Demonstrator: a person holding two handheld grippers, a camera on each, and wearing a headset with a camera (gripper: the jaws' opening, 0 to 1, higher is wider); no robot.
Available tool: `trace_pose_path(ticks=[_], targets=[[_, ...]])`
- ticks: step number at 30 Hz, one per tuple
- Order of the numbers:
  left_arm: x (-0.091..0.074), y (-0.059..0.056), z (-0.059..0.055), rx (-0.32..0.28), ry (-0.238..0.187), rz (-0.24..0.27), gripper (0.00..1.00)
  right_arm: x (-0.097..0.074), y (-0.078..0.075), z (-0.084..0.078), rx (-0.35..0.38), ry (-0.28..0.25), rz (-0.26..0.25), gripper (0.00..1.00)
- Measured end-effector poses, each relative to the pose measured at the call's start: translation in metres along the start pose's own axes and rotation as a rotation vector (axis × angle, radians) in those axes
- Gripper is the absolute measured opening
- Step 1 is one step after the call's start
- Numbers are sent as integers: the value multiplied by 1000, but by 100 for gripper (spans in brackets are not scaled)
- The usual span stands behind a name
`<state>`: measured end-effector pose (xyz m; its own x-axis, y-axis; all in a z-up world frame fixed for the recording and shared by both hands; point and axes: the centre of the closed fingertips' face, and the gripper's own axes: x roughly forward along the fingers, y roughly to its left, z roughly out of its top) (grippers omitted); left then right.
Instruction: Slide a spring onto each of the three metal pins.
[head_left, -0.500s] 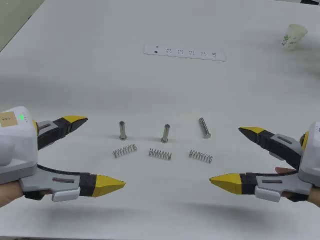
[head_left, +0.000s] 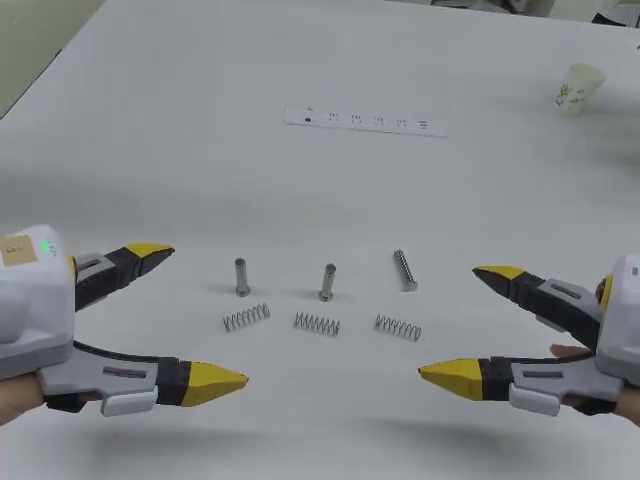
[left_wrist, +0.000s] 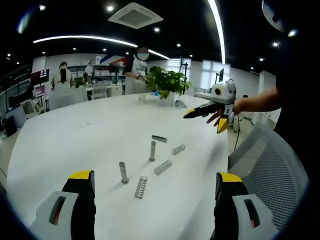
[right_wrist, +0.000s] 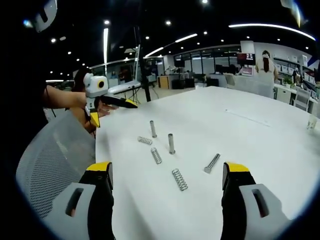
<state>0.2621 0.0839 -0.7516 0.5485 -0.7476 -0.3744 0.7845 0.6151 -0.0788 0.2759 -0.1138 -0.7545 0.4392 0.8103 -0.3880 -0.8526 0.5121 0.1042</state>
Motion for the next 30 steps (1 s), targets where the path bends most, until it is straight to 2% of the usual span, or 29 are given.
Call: trace_pose_path(ticks=[30], targets=[[-1, 0, 0, -8, -4, -2, 98, 4, -3, -4, 18, -2, -2, 89]])
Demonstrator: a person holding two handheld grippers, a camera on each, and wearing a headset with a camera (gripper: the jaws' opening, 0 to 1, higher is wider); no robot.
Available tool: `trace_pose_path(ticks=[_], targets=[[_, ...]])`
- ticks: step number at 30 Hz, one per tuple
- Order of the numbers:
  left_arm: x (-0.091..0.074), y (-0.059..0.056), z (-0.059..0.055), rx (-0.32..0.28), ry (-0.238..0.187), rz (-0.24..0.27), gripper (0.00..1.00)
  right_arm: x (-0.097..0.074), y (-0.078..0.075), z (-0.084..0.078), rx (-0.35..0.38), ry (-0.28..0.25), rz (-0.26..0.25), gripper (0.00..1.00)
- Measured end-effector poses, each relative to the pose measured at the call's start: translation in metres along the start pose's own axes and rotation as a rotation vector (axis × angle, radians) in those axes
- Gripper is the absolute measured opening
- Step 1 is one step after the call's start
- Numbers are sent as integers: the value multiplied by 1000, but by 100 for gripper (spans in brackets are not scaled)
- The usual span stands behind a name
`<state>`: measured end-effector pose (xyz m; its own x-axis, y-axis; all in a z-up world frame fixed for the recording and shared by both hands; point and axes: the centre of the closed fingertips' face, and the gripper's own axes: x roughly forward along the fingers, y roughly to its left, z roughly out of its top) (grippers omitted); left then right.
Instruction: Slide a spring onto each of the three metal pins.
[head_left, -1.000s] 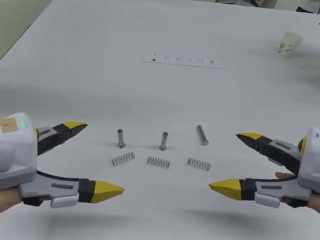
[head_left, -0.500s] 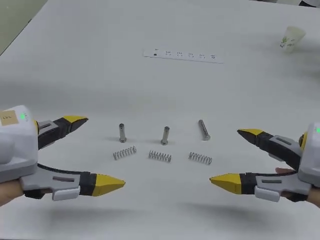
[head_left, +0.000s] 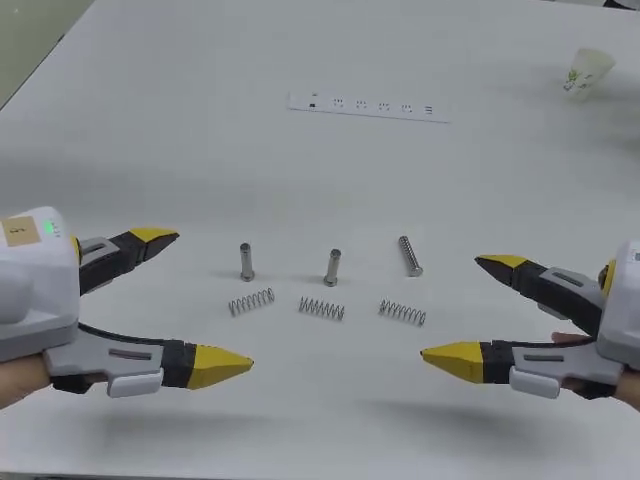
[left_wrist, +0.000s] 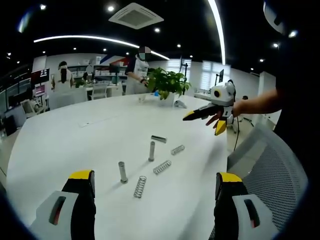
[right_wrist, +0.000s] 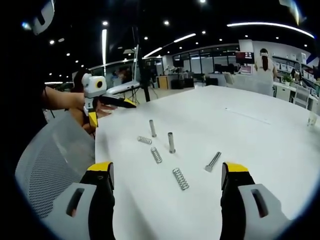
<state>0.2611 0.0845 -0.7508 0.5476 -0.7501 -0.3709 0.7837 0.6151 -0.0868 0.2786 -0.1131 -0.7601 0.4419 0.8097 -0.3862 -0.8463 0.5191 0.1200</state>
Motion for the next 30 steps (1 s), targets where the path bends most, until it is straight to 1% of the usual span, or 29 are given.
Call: trace_pose_path(ticks=[10, 17, 27, 30], targets=[[0, 0, -1, -4, 1, 1, 98, 1, 1, -3, -1, 13, 5, 89], [0, 1, -3, -6, 8, 2, 98, 5, 2, -6, -5, 32, 22, 89], [1, 3, -4, -7, 12, 3, 98, 8, -1, -5, -19, 48, 37, 89], [1, 3, -4, -7, 12, 3, 98, 8, -2, -3, -19, 45, 38, 89]])
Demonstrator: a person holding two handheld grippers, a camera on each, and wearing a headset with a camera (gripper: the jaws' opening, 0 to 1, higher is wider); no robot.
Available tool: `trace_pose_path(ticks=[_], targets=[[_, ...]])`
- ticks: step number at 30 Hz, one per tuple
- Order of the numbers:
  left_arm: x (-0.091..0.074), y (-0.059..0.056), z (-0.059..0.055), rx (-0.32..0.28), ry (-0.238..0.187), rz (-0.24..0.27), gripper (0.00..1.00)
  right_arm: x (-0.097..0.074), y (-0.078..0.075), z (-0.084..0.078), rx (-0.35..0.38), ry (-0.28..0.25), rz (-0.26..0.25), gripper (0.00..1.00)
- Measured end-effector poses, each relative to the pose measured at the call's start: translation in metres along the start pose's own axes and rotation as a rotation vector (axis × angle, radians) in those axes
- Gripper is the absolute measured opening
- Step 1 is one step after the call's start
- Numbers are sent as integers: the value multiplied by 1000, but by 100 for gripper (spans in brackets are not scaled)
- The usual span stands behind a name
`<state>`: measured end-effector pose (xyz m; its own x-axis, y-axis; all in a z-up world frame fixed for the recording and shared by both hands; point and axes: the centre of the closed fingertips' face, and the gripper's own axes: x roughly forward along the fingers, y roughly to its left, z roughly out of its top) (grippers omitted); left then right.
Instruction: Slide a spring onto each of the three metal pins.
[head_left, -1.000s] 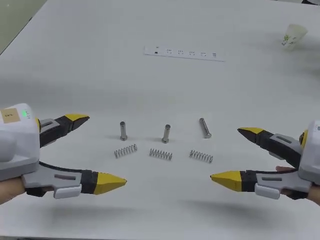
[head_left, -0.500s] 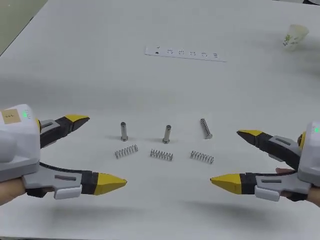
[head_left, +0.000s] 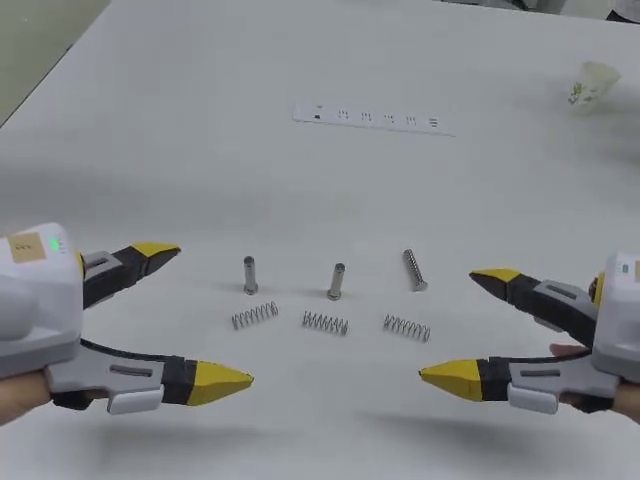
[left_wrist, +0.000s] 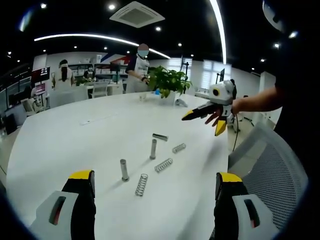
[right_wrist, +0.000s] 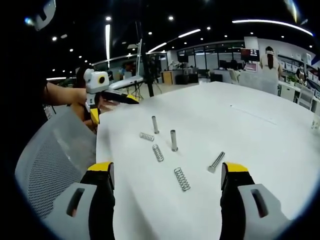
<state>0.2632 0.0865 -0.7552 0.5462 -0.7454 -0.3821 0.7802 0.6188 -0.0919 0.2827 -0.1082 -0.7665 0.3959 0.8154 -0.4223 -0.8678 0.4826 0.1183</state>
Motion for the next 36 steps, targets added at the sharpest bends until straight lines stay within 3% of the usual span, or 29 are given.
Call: trace_pose_path(ticks=[22, 29, 36], targets=[[1, -2, -3, -4, 6, -4, 98, 0, -7, 4, 4, 17, -2, 80], [-1, -1, -6, -4, 16, -1, 97, 7, -15, 13, -8, 25, -5, 77], [-1, -2, -5, -11, 12, -2, 97, 16, -30, 25, 6, 24, -26, 68]])
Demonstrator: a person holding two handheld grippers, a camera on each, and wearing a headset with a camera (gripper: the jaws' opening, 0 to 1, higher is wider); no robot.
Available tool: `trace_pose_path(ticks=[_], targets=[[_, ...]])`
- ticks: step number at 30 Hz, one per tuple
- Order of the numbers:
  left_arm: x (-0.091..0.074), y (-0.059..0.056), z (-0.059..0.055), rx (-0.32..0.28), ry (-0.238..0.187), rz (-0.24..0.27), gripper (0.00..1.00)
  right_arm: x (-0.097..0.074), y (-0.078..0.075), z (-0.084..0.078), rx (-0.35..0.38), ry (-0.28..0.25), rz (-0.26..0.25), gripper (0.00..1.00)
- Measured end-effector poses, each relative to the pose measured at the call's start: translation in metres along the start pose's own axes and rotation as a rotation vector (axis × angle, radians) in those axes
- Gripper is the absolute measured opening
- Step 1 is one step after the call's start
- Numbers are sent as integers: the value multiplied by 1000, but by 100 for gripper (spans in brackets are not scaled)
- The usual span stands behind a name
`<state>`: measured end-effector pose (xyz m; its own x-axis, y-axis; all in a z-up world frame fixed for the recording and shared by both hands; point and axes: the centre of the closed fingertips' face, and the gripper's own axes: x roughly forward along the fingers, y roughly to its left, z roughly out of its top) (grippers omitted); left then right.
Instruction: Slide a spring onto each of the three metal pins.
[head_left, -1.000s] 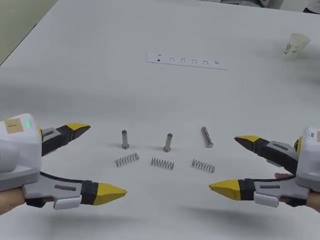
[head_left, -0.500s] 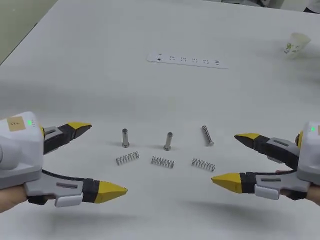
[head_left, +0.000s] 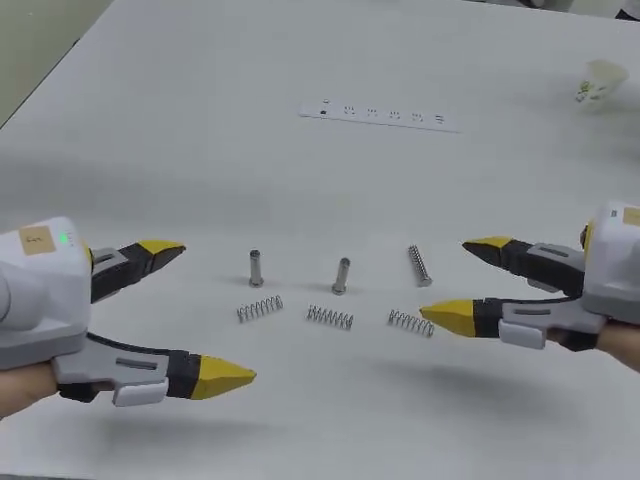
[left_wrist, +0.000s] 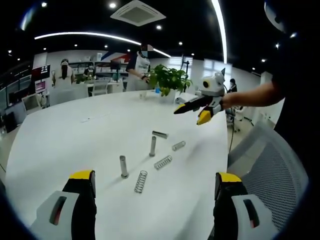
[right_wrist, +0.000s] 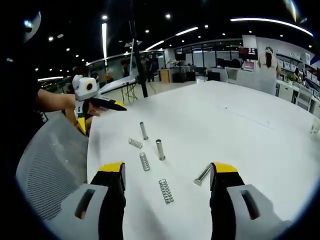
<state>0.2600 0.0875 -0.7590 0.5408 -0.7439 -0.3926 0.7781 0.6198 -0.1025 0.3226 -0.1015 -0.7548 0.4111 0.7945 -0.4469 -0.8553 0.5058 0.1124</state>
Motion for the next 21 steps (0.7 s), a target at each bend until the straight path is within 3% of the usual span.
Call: trace_pose_path(ticks=[5, 14, 21], targets=[[0, 1, -1, 2, 5, -1, 97, 6, -13, 0, 33, 31, -27, 55], [1, 1, -2, -1, 9, -3, 97, 19, -33, 0, 95, 73, -60, 48], [2, 1, 0, 0, 6, -9, 96, 29, -48, -8, 142, 135, -91, 44]])
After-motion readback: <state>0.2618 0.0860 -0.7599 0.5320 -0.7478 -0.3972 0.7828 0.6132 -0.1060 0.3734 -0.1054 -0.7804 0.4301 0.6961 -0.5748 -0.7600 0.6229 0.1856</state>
